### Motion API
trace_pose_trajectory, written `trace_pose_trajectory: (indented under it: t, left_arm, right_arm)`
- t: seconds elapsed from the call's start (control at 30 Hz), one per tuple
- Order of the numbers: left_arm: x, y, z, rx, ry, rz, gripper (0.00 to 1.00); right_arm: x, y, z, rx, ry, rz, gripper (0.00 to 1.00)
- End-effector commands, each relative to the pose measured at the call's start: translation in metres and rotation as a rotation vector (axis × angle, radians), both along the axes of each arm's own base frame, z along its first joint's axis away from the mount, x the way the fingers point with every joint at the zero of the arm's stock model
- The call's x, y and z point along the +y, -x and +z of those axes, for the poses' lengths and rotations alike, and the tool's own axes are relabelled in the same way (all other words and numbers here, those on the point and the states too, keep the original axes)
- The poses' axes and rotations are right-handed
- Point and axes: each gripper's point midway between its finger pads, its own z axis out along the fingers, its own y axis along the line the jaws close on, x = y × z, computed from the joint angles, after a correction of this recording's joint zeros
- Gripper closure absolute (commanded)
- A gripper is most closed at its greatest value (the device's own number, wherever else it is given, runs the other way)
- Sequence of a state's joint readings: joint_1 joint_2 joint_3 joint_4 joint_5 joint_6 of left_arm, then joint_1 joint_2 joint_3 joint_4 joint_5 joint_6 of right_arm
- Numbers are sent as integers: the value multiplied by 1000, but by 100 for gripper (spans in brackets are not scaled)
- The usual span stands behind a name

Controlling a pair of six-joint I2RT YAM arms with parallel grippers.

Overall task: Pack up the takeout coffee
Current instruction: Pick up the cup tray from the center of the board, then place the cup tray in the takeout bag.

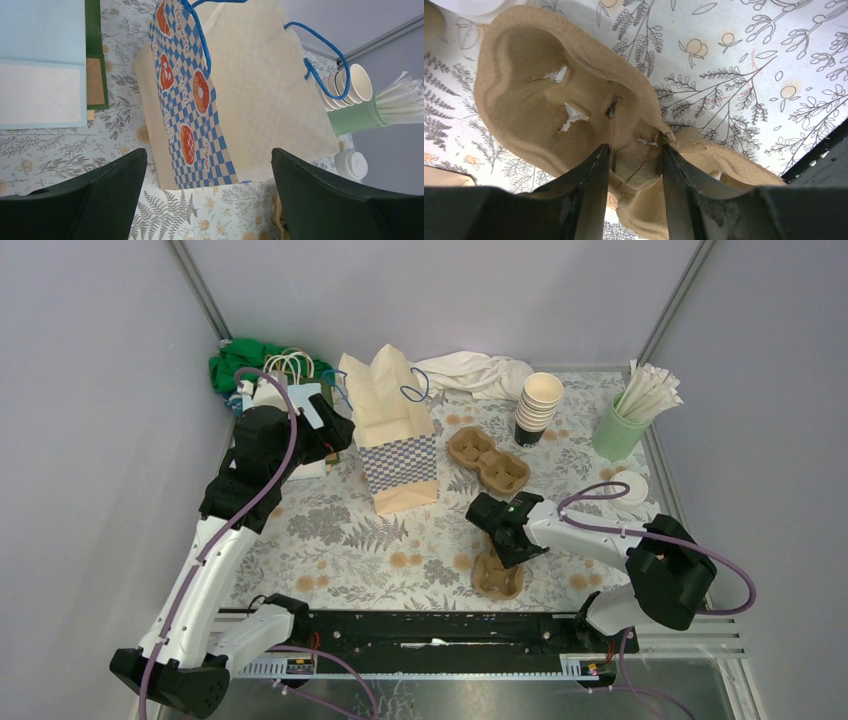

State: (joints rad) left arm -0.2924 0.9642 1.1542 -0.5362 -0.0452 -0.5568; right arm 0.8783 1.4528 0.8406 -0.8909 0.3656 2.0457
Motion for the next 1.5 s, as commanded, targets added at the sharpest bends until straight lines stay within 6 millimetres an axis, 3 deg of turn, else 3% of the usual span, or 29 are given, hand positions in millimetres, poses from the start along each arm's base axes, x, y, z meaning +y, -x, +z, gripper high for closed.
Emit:
trace_pose_trajectory:
  t: [0.0, 0.27, 0.43, 0.67, 0.77, 0.97, 1.17, 1.33, 1.47]
  left_arm:
    - [4, -7, 17, -71, 3, 18, 1]
    - [1, -6, 20, -79, 26, 12, 1]
    - [5, -9, 23, -90, 14, 31, 1]
    - [6, -17, 38, -110, -10, 37, 1]
    - [7, -26, 44, -112, -33, 49, 1]
    - [5, -53, 57, -86, -96, 49, 2]
    - [-1, -75, 69, -84, -98, 45, 6]
    - [5, -88, 71, -75, -100, 90, 11]
    - [10, -95, 67, -54, -87, 110, 17]
  right_arm:
    - [-11, -22, 21, -142, 16, -242, 60]
    - [-29, -29, 100, -190, 143, -124, 60]
    - [-26, -43, 152, -342, 55, -21, 66]
    - [-2, -79, 269, -603, 16, 227, 68]
    - [23, -95, 316, -714, -27, 350, 68]
    - [91, -125, 380, -946, -147, 561, 66]
    - [156, -152, 407, -1032, -254, 675, 67]
    - [204, -162, 435, -1160, -371, 781, 68]
    - [227, -169, 448, -1230, -426, 812, 68]
